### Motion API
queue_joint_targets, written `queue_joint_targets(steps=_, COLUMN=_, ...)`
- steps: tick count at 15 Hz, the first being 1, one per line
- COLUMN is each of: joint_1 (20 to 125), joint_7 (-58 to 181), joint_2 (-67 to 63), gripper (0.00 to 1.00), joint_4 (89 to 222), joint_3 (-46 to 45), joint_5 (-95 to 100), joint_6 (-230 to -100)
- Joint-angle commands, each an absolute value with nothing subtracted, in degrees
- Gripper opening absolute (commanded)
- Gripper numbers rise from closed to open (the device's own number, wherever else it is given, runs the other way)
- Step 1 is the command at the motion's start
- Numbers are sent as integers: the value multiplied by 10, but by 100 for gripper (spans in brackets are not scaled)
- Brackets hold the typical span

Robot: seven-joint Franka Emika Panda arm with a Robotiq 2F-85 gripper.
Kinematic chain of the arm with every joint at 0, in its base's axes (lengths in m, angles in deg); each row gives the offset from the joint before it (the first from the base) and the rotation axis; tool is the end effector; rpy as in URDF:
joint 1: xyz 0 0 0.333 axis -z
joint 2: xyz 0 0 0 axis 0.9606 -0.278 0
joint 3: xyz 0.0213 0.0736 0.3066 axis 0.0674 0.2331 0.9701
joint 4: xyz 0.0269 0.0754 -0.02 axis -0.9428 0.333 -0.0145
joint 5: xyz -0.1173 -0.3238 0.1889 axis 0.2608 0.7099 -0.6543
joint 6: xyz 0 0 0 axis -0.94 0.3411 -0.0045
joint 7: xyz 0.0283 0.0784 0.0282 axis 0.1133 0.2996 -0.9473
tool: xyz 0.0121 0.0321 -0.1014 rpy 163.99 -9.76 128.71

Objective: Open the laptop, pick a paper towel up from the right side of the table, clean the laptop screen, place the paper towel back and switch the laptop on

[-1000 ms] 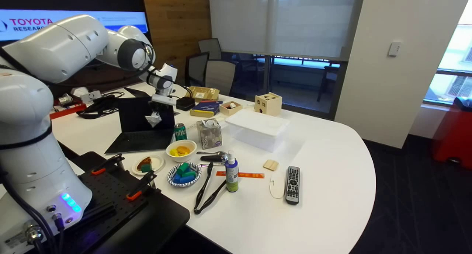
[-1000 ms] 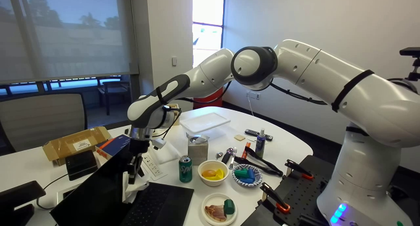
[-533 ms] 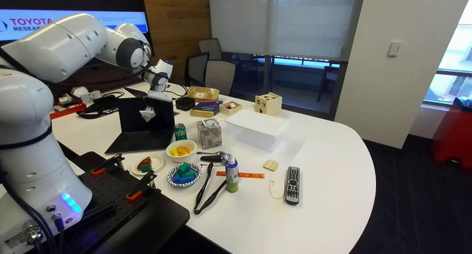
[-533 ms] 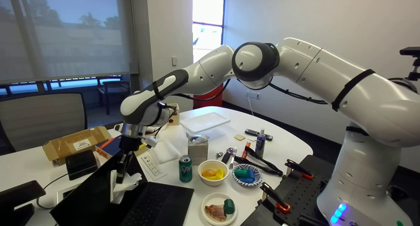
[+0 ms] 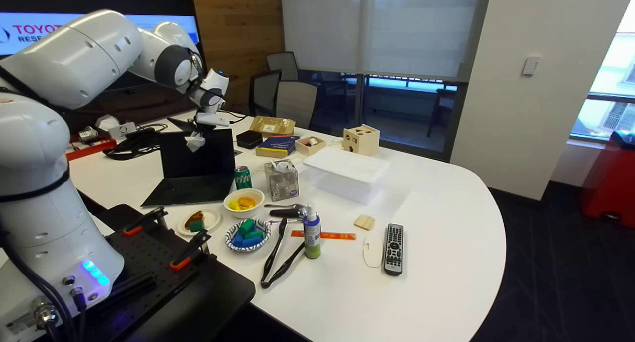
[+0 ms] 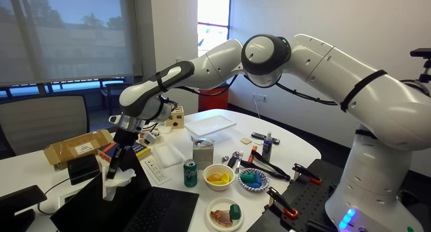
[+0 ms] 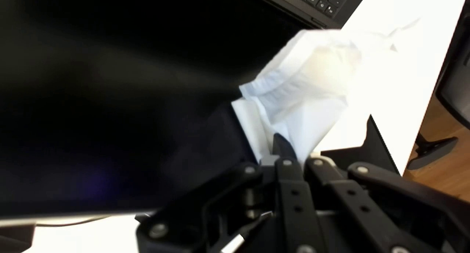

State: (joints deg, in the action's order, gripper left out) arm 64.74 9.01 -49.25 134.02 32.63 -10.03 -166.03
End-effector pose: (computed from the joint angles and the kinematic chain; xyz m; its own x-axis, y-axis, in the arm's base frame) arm 0.6590 0.3808 0.1519 0.4689 0.7804 0.4137 0.8737 -0.3408 -0.3472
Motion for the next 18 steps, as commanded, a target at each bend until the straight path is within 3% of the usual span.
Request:
queue_joint_targets(steps=1, joint_1=670, joint_7=60, joint_2=-467, gripper=0, joint_4=1379, joint_3=349, joint_5=-108, joint_6=-1671)
queue_joint_targets(steps=9, joint_1=692, joint_7=31, joint_2=-474, gripper=0, joint_4=1383, joint_3=384, joint_5=-110, joint_6=-1662)
queue_joint_targets(steps=18, joint_1=710, joint_7=155, joint_2=-408, gripper=0, joint_4=1464, joint_3=321, joint_5=-105, joint_6=-1760)
